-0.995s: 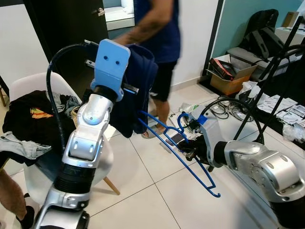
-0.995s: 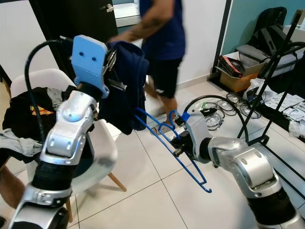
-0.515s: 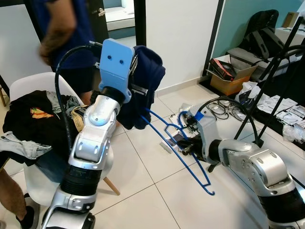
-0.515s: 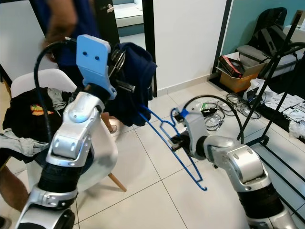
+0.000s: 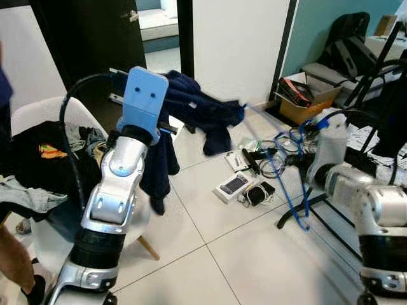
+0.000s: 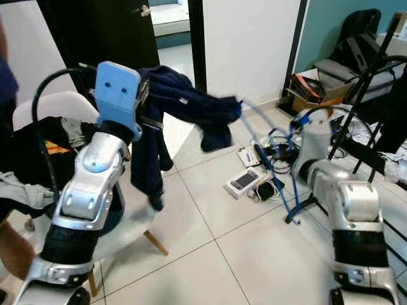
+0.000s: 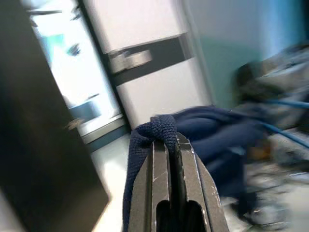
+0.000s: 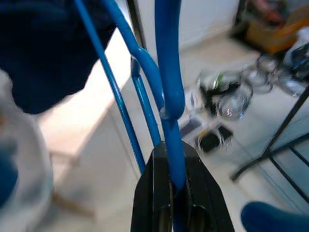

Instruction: Hang hanger

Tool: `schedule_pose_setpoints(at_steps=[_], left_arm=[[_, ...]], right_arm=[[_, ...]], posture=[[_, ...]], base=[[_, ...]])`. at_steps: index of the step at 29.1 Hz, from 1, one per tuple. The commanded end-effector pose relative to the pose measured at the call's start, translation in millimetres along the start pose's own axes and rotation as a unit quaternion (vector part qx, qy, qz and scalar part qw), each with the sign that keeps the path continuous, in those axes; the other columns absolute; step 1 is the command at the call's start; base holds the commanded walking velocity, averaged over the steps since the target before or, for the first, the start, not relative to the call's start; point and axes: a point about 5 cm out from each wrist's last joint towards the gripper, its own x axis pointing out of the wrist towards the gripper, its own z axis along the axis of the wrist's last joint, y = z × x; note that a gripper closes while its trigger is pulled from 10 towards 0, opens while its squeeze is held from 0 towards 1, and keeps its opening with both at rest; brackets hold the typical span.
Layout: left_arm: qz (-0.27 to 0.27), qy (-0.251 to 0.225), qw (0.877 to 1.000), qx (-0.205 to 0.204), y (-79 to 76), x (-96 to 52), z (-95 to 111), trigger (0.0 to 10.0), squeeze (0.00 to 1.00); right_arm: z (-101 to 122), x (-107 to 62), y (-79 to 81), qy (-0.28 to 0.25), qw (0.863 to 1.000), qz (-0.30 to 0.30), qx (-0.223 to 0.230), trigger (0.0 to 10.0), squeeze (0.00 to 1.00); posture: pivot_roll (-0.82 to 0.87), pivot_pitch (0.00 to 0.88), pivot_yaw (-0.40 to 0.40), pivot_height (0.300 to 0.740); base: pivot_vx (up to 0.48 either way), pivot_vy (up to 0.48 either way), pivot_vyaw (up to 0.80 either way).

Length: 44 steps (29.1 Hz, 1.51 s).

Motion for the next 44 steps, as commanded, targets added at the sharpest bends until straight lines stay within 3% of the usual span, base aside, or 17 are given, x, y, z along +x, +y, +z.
schedule_pose_setpoints(at_steps=[1,2,3,5,6,12,13,14,21,23,24,27,33,38,41,43,44], left_arm=[[-0.030,-0.053,0.998,-0.015,-7.4,-1.8,17,10.0,0.00],[-0.030,-0.053,0.998,-0.015,-7.4,-1.8,17,10.0,0.00],[-0.070,-0.063,0.995,-0.039,-21.5,-4.0,21,10.0,0.00],[-0.070,-0.063,0.995,-0.039,-21.5,-4.0,21,10.0,0.00],[-0.143,-0.075,0.984,-0.071,-48.6,-9.6,25,10.0,0.00],[-0.194,-0.064,0.976,-0.075,-66.1,-14.7,21,10.0,0.00],[-0.207,-0.051,0.975,-0.065,-68.7,-16.1,16,10.0,0.08],[-0.218,-0.038,0.974,-0.043,-70.1,-17.9,9,10.0,1.00],[-0.238,-0.018,0.971,-0.015,-71.3,-21.7,-1,10.0,1.00],[-0.228,-0.007,0.974,-0.001,-62.9,-22.2,-7,10.0,1.00],[-0.205,0.012,0.979,0.022,-42.9,-23.0,-15,10.0,1.00],[-0.181,0.024,0.983,0.035,-22.6,-25.3,-19,10.0,1.00],[-0.172,0.027,0.984,0.039,-15.2,-26.5,-20,10.0,1.00],[-0.141,0.021,0.989,0.035,-0.8,-24.7,-16,10.0,1.00],[-0.141,0.021,0.989,0.035,-0.8,-24.7,-16,10.0,1.00],[-0.089,-0.011,0.996,0.002,20.5,-16.1,-1,10.0,1.00],[-0.089,-0.011,0.996,0.002,20.5,-16.1,-1,10.0,1.00]], right_arm=[[2,0.4,-15.8,-0.019,0.998,-0.052,0.041,10.0,0.00],[2,0.4,-15.8,-0.019,0.998,-0.052,0.041,10.0,0.00],[7,1.5,-13.7,-0.038,0.996,-0.048,0.069,10.0,0.00],[7,1.5,-13.7,-0.038,0.996,-0.048,0.069,10.0,0.00],[20,4.4,-3.3,-0.087,0.987,-0.025,0.132,10.0,0.00],[37,4.5,13.0,-0.148,0.973,0.019,0.177,10.0,0.00],[42,3.5,18.3,-0.164,0.968,0.035,0.185,10.0,0.00],[48,2.2,24.5,-0.180,0.962,0.057,0.197,10.0,0.00],[55,0.5,33.3,-0.200,0.954,0.086,0.207,10.0,0.00],[54,-0.5,42.0,-0.198,0.956,0.116,0.184,10.0,0.00],[49,-2.1,57.1,-0.189,0.956,0.172,0.147,10.0,0.00],[46,-5.7,69.3,-0.194,0.952,0.219,0.096,10.0,0.00],[46,-7.5,74.2,-0.199,0.948,0.236,0.072,10.0,0.00],[54,-16.8,81.3,-0.235,0.930,0.282,0.010,10.0,0.00],[54,-16.8,81.3,-0.235,0.930,0.282,0.010,10.0,0.00],[63,-24.1,77.6,-0.263,0.914,0.305,-0.052,10.0,0.00],[63,-24.1,77.6,-0.263,0.914,0.305,-0.052,10.0,0.00]], posture=[[-0.03,0.007,0.005,0.740],[-0.03,0.007,0.005,0.740],[-0.04,0.008,0.006,0.740],[-0.04,0.008,0.006,0.740],[-0.04,0.008,0.008,0.740],[-0.04,0.008,0.009,0.740],[-0.04,0.008,0.013,0.740],[-0.04,0.008,0.013,0.740],[-0.04,0.007,0.013,0.740],[-0.04,0.004,0.015,0.740],[-0.04,0.004,0.014,0.740],[-0.03,0.003,0.011,0.740],[-0.03,0.003,0.011,0.740],[-0.03,0.004,0.013,0.740],[-0.03,0.004,0.013,0.740],[-0.03,0.003,0.015,0.740],[-0.03,0.003,0.015,0.740]], base=[[0.000,0.000,0.00],[0.000,0.000,0.00],[0.000,0.000,0.00],[0.000,0.000,0.00],[0.000,0.000,0.00],[0.000,0.000,0.00],[0.000,0.000,0.00],[0.000,0.000,0.00],[0.000,0.000,0.00],[0.000,0.000,0.00],[0.000,0.000,0.00],[0.000,0.000,0.00],[0.000,0.000,0.00],[0.000,0.000,0.00],[0.000,0.000,0.00],[0.000,0.000,0.00],[0.000,0.000,0.00]])
